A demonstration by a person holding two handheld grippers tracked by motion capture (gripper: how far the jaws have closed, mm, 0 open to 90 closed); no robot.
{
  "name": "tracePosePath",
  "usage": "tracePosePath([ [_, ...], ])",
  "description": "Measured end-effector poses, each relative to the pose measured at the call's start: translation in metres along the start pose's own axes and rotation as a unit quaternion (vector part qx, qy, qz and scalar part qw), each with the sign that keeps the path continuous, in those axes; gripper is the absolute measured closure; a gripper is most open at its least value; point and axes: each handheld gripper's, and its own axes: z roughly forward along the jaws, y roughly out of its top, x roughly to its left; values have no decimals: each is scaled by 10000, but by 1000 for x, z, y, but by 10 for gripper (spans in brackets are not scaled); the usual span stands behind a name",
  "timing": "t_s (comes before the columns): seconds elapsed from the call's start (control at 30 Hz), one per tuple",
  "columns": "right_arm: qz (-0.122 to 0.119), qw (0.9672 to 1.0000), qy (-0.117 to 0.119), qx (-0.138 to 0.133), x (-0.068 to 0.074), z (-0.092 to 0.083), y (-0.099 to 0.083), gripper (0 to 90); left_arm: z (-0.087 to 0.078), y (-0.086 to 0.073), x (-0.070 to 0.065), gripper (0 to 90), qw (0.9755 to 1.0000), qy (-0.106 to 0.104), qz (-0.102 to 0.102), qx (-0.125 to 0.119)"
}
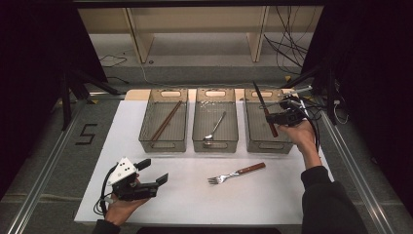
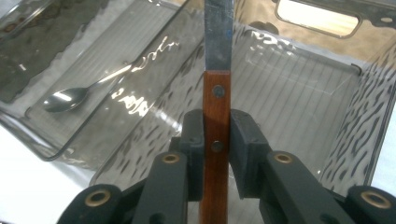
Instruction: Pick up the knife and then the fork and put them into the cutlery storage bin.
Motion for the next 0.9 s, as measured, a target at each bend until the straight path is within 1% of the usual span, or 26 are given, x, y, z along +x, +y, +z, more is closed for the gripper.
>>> tracePosePath([
  [0.17, 68, 9999, -29, 98, -1, 7, 0, 770, 0, 0, 0, 163, 10000, 3, 5, -4],
  [0.43, 245, 9995, -74, 204, -2, 15, -3, 770, 0, 0, 0, 163, 10000, 4, 5, -10],
  [0.7, 312, 9991, -97, 252, -3, 19, -7, 770, 0, 0, 0, 162, 10000, -2, 37, 8],
  [0.8, 317, 9989, -152, 324, -3, 22, -8, 769, 0, 0, 0, 163, 10000, -2, 39, 6],
  [0.9, 328, 9987, -155, 361, -2, 24, -9, 769, 0, 0, 0, 163, 10000, -1, 38, 3],
])
